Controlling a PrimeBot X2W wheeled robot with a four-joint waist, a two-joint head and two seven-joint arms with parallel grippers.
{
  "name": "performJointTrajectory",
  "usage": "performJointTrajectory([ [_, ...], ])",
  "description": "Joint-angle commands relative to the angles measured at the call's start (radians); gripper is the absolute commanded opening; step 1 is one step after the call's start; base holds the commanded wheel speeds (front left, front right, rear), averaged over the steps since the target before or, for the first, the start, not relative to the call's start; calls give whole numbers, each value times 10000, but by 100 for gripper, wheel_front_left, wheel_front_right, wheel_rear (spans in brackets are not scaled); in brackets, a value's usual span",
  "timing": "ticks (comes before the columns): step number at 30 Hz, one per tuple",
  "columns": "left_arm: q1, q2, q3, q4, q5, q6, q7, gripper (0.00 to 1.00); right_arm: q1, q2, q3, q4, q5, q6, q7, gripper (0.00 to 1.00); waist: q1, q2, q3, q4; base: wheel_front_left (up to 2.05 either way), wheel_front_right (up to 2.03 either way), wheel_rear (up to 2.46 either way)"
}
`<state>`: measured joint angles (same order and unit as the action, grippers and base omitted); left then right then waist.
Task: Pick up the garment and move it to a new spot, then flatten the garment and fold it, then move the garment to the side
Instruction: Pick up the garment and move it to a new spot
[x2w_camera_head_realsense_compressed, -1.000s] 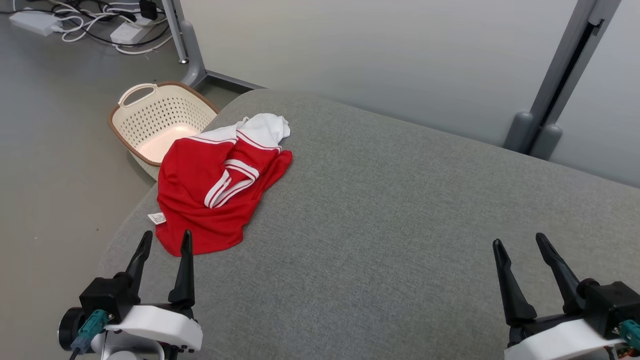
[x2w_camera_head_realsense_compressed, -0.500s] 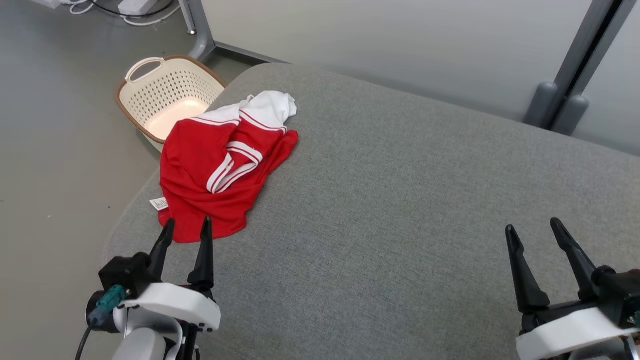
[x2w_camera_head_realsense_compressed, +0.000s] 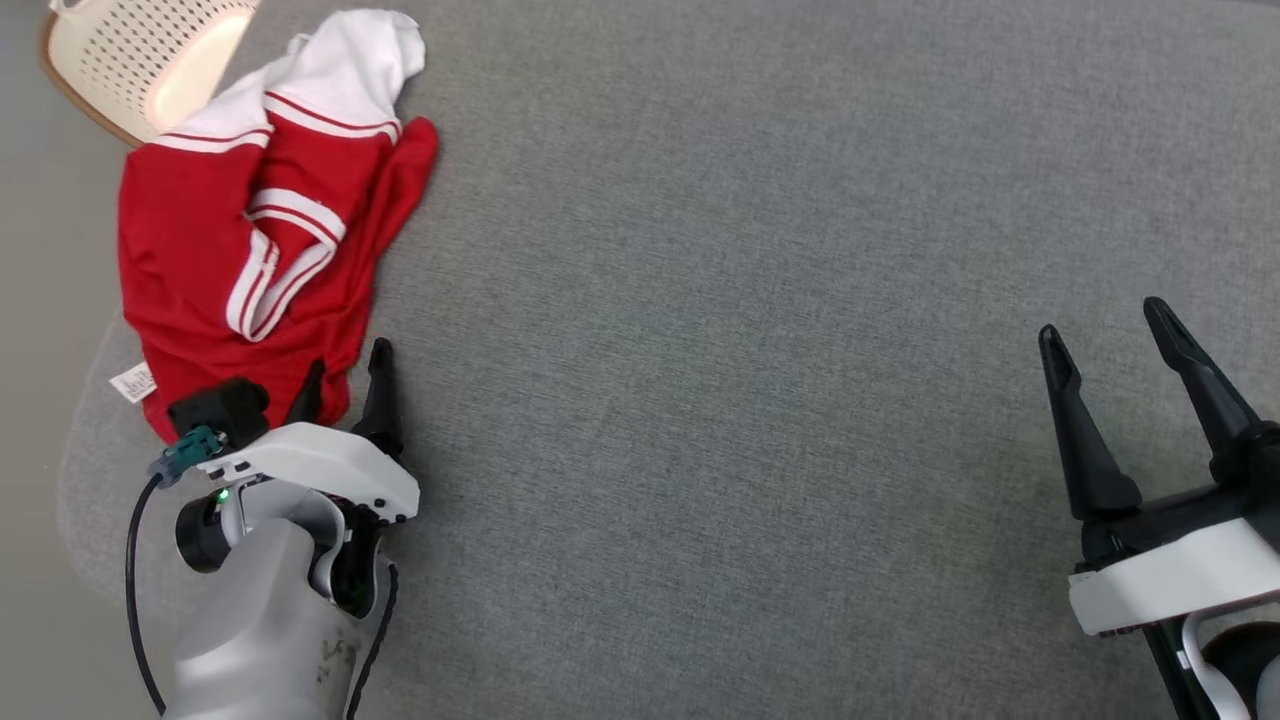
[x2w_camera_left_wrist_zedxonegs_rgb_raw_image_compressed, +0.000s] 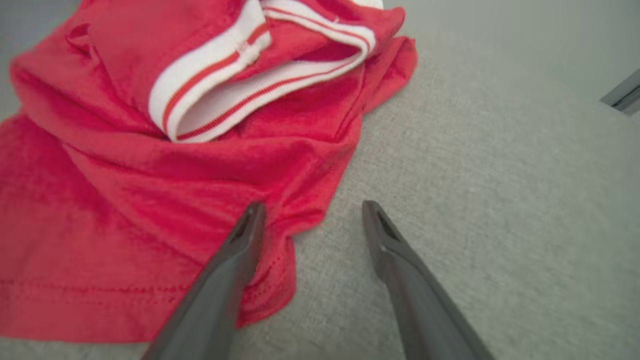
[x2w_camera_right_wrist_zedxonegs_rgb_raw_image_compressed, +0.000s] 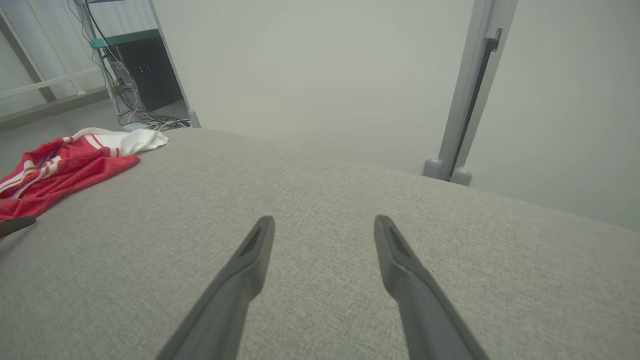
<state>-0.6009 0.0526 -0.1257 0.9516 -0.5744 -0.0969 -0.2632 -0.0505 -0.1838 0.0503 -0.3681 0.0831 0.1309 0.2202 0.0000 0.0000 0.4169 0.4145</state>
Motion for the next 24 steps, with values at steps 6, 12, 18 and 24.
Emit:
performJointTrajectory([
  [6,-705,-31,280,1637,-158,-163,104,79,-343,-83,-57,25,77,-3,-52,100,0,0,721,-643,0,0,0],
  [12,-389,142,716,910,479,90,31,0,-272,-4,-253,170,94,-3,-145,100,0,0,542,-509,0,0,0],
  [18,553,193,1595,-1820,1608,145,-13,0,-120,237,-339,385,94,-4,-383,100,0,0,-140,-347,0,0,0],
  [24,1807,122,1695,-4447,2899,-25,-13,0,364,590,-456,650,201,-4,-692,100,0,0,-1346,-235,0,0,0],
])
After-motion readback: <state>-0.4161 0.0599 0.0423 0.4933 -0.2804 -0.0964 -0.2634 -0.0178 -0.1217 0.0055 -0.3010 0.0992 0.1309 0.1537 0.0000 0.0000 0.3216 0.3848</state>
